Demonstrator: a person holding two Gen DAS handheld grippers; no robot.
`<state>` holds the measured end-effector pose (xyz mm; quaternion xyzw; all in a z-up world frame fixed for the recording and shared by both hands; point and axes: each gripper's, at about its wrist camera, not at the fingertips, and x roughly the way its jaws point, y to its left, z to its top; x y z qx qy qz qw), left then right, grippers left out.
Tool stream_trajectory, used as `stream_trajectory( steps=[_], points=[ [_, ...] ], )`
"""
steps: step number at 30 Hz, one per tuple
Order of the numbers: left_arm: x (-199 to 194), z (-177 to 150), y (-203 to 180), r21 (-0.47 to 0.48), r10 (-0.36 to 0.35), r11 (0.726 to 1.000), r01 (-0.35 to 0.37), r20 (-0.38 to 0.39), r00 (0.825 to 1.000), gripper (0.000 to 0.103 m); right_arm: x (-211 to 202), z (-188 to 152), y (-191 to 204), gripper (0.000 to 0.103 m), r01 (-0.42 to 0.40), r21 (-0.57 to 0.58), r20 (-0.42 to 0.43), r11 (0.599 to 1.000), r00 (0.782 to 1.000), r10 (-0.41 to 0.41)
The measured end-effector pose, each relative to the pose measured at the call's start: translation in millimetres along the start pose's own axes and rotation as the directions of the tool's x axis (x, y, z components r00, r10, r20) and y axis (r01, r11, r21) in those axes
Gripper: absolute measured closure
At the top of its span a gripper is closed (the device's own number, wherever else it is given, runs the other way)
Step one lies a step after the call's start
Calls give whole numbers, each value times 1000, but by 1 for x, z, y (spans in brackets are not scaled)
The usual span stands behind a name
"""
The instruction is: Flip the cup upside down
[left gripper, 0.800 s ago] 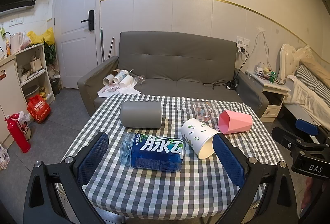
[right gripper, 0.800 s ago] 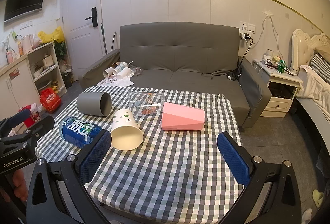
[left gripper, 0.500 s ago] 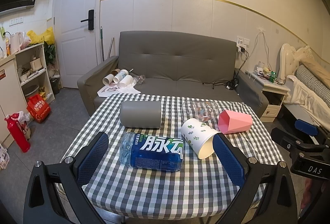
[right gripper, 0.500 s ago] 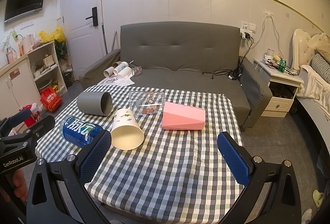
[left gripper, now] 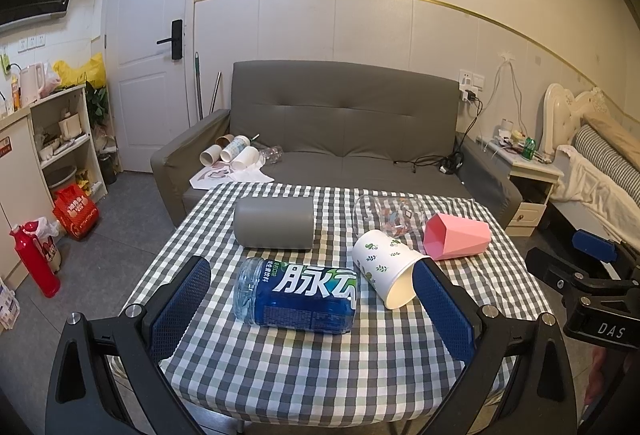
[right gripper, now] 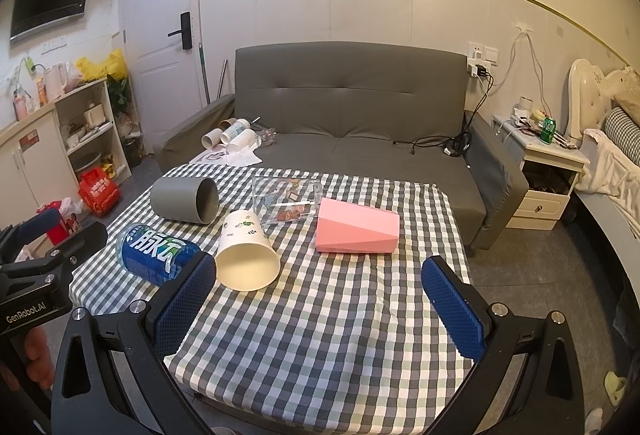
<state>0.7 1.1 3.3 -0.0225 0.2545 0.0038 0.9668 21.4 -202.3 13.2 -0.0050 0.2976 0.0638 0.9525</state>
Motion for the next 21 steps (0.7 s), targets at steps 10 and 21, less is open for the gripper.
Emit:
stream_trajectory(
  steps=[10,21],
  points=[
    [-3,-3,9,-9,28,1000,-28,-1,1000,0,-7,4,20,0,-26,-117,15,993,999,28],
    [6,-16,88,-96,233,966,-239,-66,970,0,16,17,74,0,-288,-353,-125,890,957,260]
  ],
)
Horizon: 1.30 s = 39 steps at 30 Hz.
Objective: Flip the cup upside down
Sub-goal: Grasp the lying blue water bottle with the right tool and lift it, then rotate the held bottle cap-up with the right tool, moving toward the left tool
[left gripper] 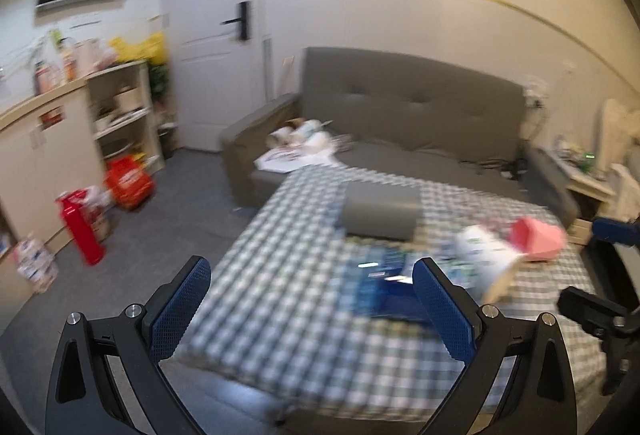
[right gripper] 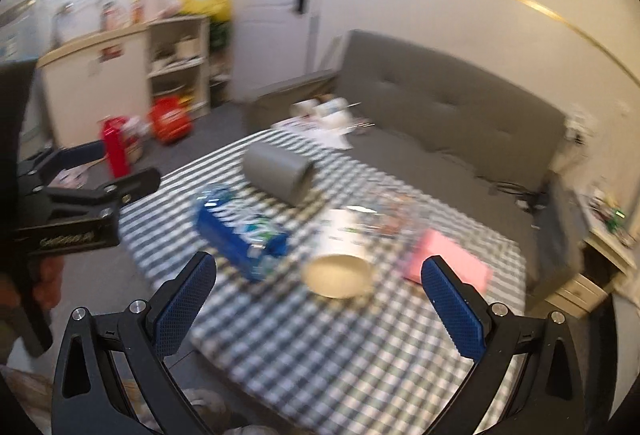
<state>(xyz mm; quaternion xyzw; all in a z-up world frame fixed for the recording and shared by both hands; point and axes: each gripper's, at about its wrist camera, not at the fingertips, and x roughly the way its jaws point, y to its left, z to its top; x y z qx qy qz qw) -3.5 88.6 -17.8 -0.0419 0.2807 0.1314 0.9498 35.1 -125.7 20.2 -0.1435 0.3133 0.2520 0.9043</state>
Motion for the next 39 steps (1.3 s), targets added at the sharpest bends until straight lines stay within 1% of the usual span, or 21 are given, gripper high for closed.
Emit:
stream_trajectory(
  steps=[3,5,7,10,13,16,17,20,24,25,26,27,28,29,30,31,32,34,36,38,39],
  points=[
    [9,-6,21,-16,40,999,-41,-21,999,0,21,15,19,0,-77,-89,-26,993,997,75],
    [14,-10,31,-26,54,998,-55,-33,998,0,39,24,31,0,-151,-133,-53,979,988,146],
    [23,-15,40,-33,65,997,-67,-52,997,0,58,29,39,0,-205,-157,-83,966,978,194],
    [35,-22,47,-34,76,996,-79,-80,994,0,99,35,51,0,-255,-213,-169,943,960,221],
    [49,-29,53,-29,83,996,-87,-106,991,0,131,35,62,1,-268,-273,-253,924,947,200],
    [58,-36,55,-34,88,995,-94,-130,988,0,151,34,74,3,-264,-347,-290,900,943,165],
    [62,-37,56,-49,84,995,-92,-147,986,0,158,33,79,3,-265,-374,-302,889,941,153],
    [67,-41,58,-68,62,995,-74,-162,985,0,173,30,89,3,-250,-429,-317,868,942,114],
    [67,-45,55,-56,58,996,-68,-169,984,0,184,24,98,3,-242,-469,-333,849,939,83],
    [67,-46,54,-54,52,997,-62,-171,984,0,186,23,101,5,-236,-477,-333,847,940,75],
    [67,-46,54,-52,52,997,-61,-170,984,0,188,23,102,8,-235,-480,-334,845,940,72],
    [66,-46,54,-49,51,997,-60,-169,984,0,189,22,104,19,-236,-479,-340,845,938,69],
    [65,-45,52,-45,51,997,-59,-170,984,0,190,21,105,23,-235,-479,-345,846,936,65],
    [64,-44,51,-41,49,998,-57,-171,984,0,187,22,105,23,-228,-477,-333,849,941,66],
    [62,-44,50,-38,45,998,-52,-169,985,0,183,23,104,23,-237,-465,-322,853,943,86],
    [61,-42,49,-37,45,998,-51,-167,985,0,175,26,101,23,-256,-433,-311,864,942,124],
    [58,-41,49,-36,46,998,-53,-160,986,0,166,29,98,23,-260,-396,-302,880,943,142],
    [53,-36,45,-36,38,998,-44,-150,988,0,152,36,92,24,-248,-343,-280,906,948,154],
    [46,-29,38,-31,28,999,-33,-134,991,0,133,42,79,24,-244,-267,-256,932,951,175],
    [37,-20,27,-13,12,1000,-14,-111,994,0,116,46,64,24,-239,-187,-249,953,950,190],
    [32,-15,21,-2,4,1000,-4,-95,995,0,105,45,54,24,-224,-136,-249,965,950,186]
  ],
)
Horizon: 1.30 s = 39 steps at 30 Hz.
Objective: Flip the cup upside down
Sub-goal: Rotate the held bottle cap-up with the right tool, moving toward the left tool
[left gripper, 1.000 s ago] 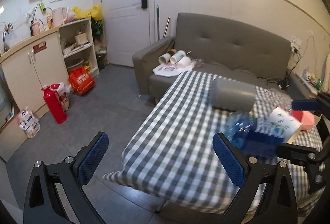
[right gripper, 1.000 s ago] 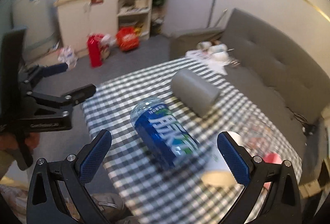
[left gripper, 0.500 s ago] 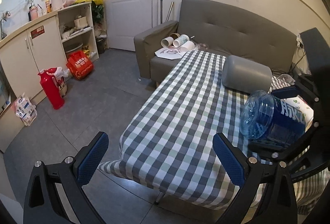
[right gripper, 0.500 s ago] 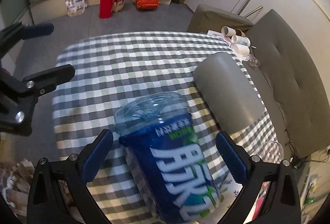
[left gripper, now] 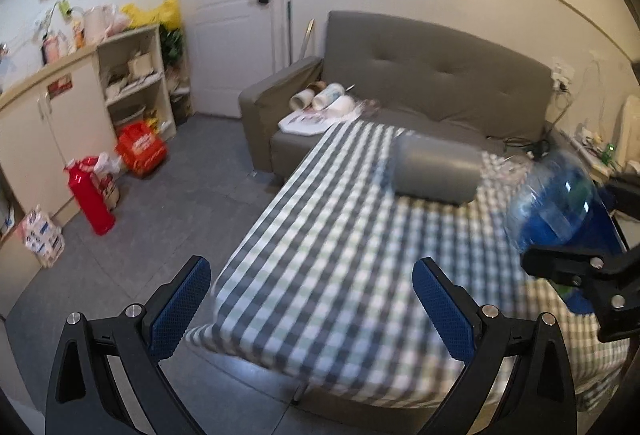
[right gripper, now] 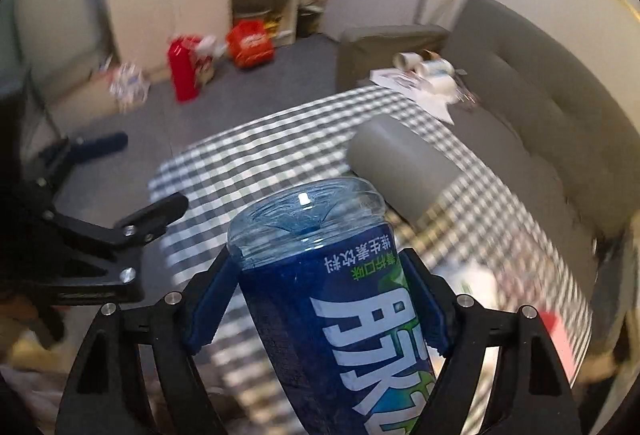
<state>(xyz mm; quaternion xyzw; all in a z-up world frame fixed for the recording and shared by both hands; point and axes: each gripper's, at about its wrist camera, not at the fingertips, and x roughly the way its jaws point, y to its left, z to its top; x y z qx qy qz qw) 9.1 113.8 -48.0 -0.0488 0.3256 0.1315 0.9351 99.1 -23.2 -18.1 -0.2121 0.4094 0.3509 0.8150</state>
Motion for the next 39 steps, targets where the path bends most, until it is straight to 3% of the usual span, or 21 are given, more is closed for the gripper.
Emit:
stream_trajectory(
  steps=[5,7,11,14,18,27,35,39],
  points=[
    [-24,20,-39,49,-68,997,66,55,996,0,-38,-32,-33,24,72,243,-69,967,996,-56],
    [-32,23,-53,68,-95,994,90,67,993,0,-53,-55,-52,24,132,374,-104,918,990,-101],
    [-41,22,-91,136,-143,982,132,70,987,0,-61,-94,-90,24,180,582,-136,793,983,-123],
    [-39,17,-111,195,-142,973,127,64,988,0,-59,-119,-117,24,241,657,-166,715,971,-174],
    [-28,7,-133,242,-156,960,142,38,987,0,-51,-140,-135,24,219,727,-159,650,976,-150],
    [0,-11,-151,223,-168,959,174,-44,985,0,-26,-143,-160,24,150,791,-96,594,988,-122],
    [5,-19,-165,245,-174,952,185,-69,982,0,-13,-140,-170,23,132,796,-78,591,990,-116],
    [1,-19,-170,264,-177,946,188,-68,982,0,-30,-137,-163,9,127,753,-24,645,986,-167]
  ],
)
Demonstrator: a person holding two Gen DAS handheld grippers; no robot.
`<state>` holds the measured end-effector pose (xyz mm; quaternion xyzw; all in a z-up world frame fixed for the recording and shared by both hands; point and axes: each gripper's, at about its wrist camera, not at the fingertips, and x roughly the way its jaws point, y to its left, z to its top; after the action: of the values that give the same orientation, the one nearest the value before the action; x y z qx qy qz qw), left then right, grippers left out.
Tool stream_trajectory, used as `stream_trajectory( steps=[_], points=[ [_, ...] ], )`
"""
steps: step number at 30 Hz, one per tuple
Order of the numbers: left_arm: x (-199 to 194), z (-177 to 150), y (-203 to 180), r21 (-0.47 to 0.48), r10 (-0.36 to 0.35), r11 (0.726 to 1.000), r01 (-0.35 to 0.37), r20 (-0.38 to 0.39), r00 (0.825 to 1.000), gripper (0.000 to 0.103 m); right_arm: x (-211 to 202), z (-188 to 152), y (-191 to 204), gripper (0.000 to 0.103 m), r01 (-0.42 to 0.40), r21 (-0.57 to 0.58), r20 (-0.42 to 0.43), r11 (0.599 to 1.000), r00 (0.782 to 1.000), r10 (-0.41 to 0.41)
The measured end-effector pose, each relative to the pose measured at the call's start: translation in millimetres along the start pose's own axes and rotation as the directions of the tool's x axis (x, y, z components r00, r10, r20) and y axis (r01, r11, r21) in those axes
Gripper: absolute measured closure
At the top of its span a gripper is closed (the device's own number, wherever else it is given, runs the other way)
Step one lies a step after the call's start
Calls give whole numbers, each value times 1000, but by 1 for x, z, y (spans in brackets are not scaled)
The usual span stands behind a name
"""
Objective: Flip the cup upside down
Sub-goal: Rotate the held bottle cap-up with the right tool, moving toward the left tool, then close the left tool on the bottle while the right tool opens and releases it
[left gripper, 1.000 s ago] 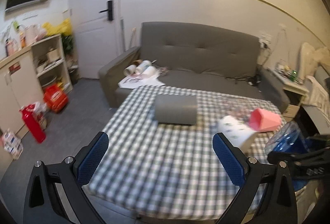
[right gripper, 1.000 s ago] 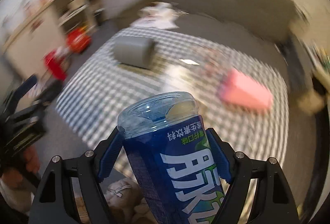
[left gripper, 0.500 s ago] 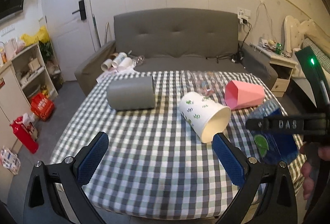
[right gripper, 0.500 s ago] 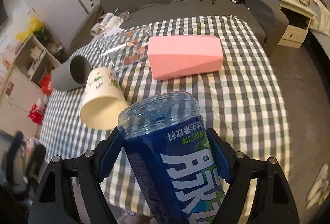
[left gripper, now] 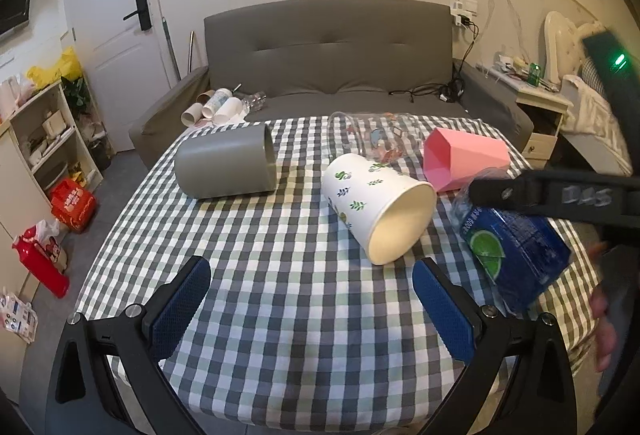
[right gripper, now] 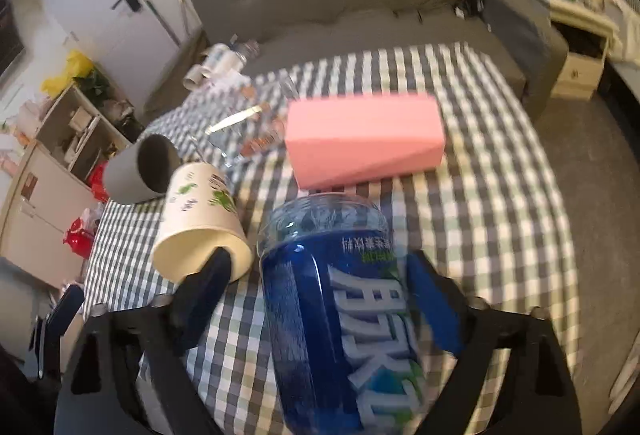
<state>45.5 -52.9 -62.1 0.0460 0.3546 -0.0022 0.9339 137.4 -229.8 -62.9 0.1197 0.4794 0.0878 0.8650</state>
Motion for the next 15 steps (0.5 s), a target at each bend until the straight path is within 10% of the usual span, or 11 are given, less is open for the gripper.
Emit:
stream_trajectory(
  steps=[15],
  points=[
    [-29,64,-75,140,-74,987,76,-23,997,0,-104,-7,-47,7,131,-169,153,977,983,-106]
  ],
)
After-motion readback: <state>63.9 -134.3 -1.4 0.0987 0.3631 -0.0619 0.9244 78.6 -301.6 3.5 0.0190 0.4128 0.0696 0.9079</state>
